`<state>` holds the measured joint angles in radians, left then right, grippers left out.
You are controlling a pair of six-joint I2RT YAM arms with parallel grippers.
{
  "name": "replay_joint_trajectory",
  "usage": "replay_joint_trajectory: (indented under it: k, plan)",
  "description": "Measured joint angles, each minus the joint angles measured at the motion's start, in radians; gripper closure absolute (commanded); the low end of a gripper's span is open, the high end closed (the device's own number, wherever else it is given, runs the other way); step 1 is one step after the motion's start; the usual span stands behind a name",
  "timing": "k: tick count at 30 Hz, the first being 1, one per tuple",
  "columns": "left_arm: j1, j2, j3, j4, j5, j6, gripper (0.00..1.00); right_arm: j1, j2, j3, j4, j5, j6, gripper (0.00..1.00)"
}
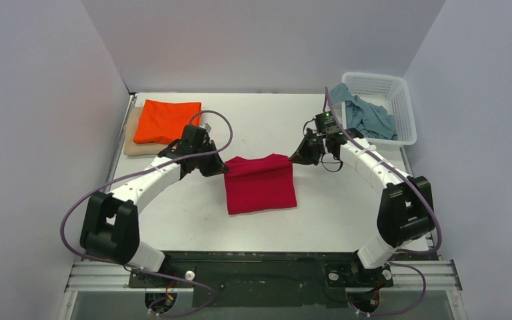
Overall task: Fold and stack the t-shirts
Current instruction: Fold the long partially folded tshirt into a neat square
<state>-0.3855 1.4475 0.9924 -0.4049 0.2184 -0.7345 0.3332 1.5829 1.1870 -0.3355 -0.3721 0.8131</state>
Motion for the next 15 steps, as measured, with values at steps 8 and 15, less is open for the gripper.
replay_joint_trajectory:
  k: [8,15]
  plan:
    - [0.015,0.216,0.110,0.027,0.001,0.014,1.00,-0.001,0.151,0.056,0.049,0.070,-0.001,1.00]
    - [0.024,0.319,0.174,0.029,-0.022,0.013,0.61,-0.006,0.292,0.141,0.086,0.103,-0.004,0.85]
